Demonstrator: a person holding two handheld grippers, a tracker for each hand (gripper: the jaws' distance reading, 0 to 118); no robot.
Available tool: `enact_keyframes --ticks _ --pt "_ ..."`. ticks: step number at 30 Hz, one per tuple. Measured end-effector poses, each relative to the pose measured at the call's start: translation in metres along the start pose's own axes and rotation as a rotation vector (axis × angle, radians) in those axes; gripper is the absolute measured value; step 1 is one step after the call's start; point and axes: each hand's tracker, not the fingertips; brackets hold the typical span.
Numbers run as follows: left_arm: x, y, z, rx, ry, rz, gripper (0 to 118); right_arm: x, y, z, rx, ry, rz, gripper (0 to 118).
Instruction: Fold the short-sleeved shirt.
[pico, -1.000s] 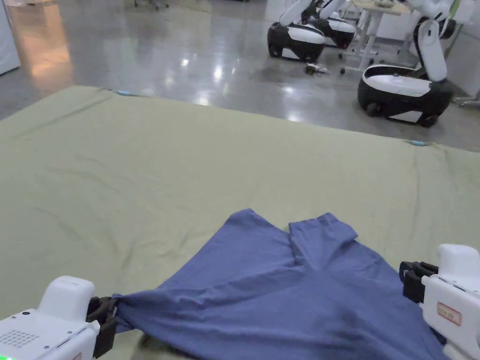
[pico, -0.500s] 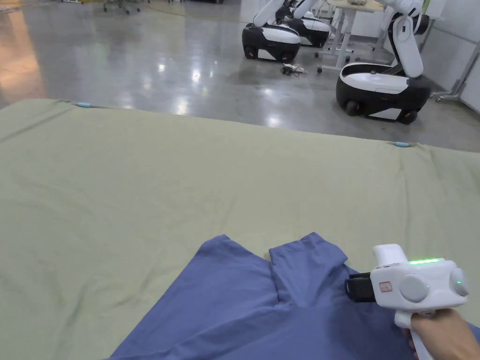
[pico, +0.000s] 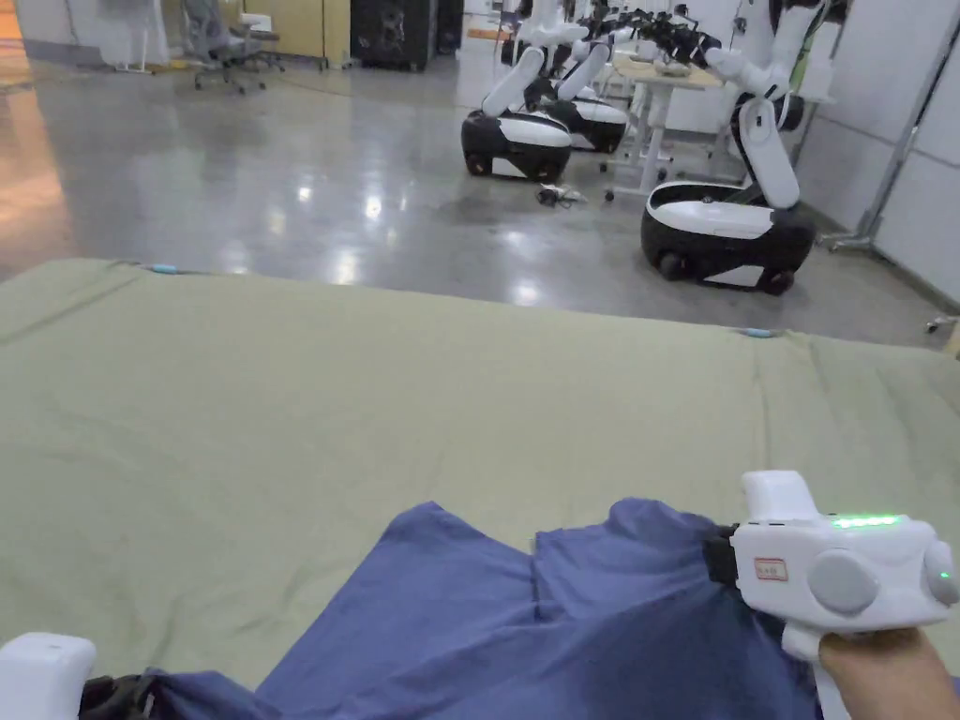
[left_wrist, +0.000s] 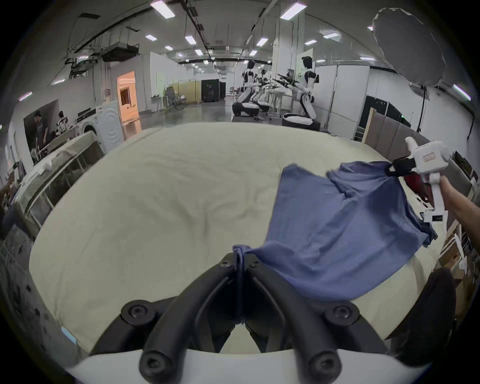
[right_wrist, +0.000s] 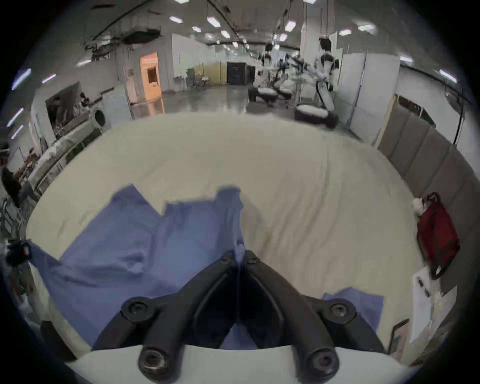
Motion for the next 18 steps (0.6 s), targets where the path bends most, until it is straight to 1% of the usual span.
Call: enact_keyframes --ticks 2,4,8,10,13,16,18 --pt "-0.003 0.028 0.001 0.052 -0.011 -0.03 2 0.005 0.023 0.036 0.079 -0.012 0.029 7" --pt "-0.005 0.062 0.002 0.089 -0.005 -0.03 2 0.012 0.048 0.068 0.157 -0.041 0.058 7" --pt "-0.005 0.143 0.001 0.182 0.029 -0.066 2 0.035 0.108 0.128 0.295 -0.077 0.051 7" --pt "0.002 0.186 0.004 0.236 0.062 -0.121 2 0.045 0.139 0.156 0.353 -0.109 0.053 7" --pt "0.005 0.253 0.014 0.312 0.021 -0.073 2 0.063 0.181 0.192 0.446 -0.15 0.046 7" --pt "0.008 0.319 0.02 0.379 0.058 -0.079 2 0.078 0.222 0.22 0.516 -0.2 0.051 7" --pt "0.009 0.358 0.02 0.391 0.093 -0.106 2 0.087 0.248 0.232 0.533 -0.222 0.061 7"
